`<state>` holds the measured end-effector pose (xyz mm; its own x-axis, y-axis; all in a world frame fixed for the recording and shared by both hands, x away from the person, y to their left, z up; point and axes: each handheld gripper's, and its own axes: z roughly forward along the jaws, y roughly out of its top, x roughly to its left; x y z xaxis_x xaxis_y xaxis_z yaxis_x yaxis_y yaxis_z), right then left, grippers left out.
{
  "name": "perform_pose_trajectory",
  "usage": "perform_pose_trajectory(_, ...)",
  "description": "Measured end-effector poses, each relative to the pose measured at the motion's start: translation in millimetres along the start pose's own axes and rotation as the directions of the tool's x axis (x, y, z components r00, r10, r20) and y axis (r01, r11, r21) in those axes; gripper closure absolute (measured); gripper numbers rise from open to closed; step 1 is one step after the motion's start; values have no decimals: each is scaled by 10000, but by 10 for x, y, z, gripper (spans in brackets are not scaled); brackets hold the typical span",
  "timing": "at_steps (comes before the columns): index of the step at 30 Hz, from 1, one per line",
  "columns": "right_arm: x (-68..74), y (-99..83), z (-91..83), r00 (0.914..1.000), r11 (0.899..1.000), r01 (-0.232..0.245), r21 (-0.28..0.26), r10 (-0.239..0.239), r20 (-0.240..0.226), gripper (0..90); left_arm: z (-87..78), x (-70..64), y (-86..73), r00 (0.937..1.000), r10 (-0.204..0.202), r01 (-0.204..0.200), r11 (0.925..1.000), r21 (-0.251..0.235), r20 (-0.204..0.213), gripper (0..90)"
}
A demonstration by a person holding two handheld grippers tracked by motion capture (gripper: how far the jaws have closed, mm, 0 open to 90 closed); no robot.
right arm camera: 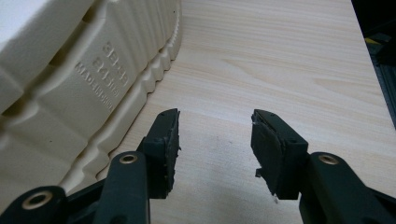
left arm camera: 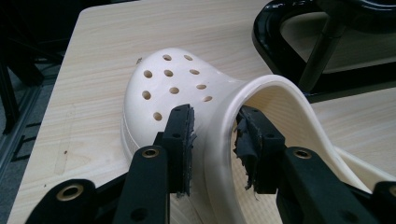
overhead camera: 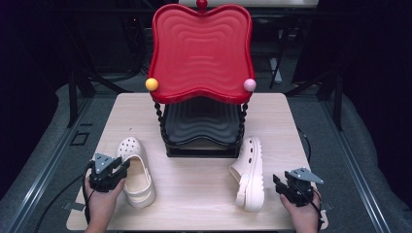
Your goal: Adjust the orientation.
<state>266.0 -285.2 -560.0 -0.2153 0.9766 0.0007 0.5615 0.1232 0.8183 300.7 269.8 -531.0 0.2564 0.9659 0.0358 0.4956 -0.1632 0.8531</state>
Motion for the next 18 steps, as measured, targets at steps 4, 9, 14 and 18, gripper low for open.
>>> perform_pose_trajectory(4, -9, 1, -11, 9999, 9999, -42, 144, 44, -111, 515, 41, -5, 7, 9995, 304, -304, 9995, -4, -80, 650)
perform_pose_trajectory(9, 12, 7, -7, 9998, 9993, 33, 361, -27, -174, 515, 91, 17, -1, 9990, 446, -446, 9990, 40, 3, 654)
perform_pose_trajectory(14, 12, 0, 7, 9998, 9997, 37, 256, -32, -184, 515, 73, 45, -18, 9990, 441, -441, 9990, -34, 6, 684)
perform_pose_trajectory(18, -17, -4, 5, 9996, 9995, -154, 268, 160, -222, 516, 39, 76, -27, 9990, 443, -443, 9990, -25, -14, 699)
